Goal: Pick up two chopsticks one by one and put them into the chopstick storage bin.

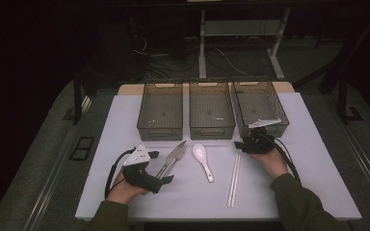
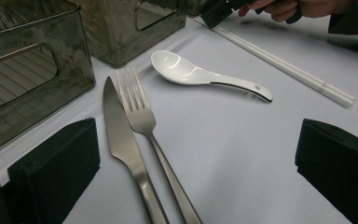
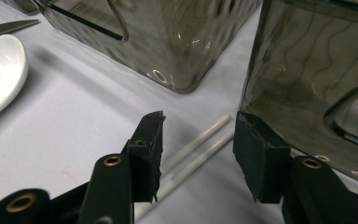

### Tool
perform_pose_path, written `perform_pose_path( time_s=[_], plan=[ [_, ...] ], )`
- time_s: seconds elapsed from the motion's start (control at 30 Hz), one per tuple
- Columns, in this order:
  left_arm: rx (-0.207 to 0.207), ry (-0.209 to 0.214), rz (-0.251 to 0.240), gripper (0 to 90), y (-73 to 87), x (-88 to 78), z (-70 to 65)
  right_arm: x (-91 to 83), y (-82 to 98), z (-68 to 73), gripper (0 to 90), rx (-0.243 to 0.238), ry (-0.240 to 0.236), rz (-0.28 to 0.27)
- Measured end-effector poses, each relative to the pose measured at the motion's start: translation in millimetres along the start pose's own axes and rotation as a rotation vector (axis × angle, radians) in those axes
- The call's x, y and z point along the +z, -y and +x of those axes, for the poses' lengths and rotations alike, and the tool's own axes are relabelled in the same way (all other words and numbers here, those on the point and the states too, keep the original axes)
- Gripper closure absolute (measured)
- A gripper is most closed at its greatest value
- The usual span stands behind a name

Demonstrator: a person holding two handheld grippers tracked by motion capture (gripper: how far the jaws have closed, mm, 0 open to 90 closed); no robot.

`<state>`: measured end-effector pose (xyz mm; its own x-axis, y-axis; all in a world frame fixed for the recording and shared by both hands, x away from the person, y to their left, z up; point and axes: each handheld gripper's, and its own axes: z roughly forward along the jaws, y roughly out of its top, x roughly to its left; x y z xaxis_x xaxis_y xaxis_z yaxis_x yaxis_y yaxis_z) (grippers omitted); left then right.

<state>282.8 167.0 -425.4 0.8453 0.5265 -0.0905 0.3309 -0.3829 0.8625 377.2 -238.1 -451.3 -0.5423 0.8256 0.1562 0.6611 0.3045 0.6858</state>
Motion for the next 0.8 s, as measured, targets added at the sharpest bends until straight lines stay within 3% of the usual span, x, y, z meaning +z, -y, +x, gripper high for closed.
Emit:
perform_pose_path(
  time_s=[0.3, 0.8],
  plan=[
    [0.002, 0.001, 0.01, 0.0, -0.1, 0.7, 0.1, 0.4, -0.6, 3.5, 59.2, -0.044, 0.031, 0.013],
    [0.001, 0.002, 0.01, 0.0, -0.1, 1.2, 0.0, 2.4, -2.9, 10.6, 65.7, -0.088, 0.025, 0.031]
  ],
)
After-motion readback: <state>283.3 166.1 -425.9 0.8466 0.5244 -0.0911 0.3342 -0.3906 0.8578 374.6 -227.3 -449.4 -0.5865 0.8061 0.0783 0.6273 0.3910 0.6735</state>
